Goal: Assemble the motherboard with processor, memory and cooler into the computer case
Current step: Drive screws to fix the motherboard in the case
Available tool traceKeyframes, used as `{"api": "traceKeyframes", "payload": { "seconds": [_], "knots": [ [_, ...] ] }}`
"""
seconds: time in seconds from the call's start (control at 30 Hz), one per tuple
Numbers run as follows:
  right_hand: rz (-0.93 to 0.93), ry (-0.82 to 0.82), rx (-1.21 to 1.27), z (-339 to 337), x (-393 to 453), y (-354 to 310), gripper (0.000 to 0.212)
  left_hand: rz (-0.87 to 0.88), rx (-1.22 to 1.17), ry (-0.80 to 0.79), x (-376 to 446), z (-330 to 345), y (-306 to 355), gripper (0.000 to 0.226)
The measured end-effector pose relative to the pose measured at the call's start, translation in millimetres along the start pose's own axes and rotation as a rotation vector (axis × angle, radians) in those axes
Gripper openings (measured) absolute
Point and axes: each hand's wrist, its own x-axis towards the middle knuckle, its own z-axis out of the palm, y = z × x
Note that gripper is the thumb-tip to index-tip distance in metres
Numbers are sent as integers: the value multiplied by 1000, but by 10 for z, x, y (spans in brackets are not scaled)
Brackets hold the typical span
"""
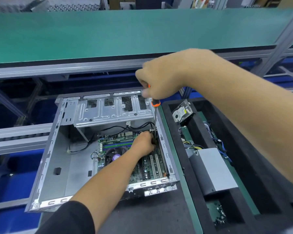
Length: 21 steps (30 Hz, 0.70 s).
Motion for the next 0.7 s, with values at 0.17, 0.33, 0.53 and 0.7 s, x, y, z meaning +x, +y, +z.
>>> {"api": "traceKeyframes", "payload": {
  "seconds": [0.17,0.33,0.53,0.7],
  "knots": [
    [-39,81,52,34,36,20,10,-5,-4,-4,2,-1,2,14],
    [-16,36,-42,52,-13,51,6,-13,-17,-6,1,0,2,13],
    [-22,186,-83,107,3,45,16,-9,-16,-3,-7,-4,9,13],
    [-85,48,215,55,-66,65,14,-4,-21,9,-14,-3,11,14]
  ]
}}
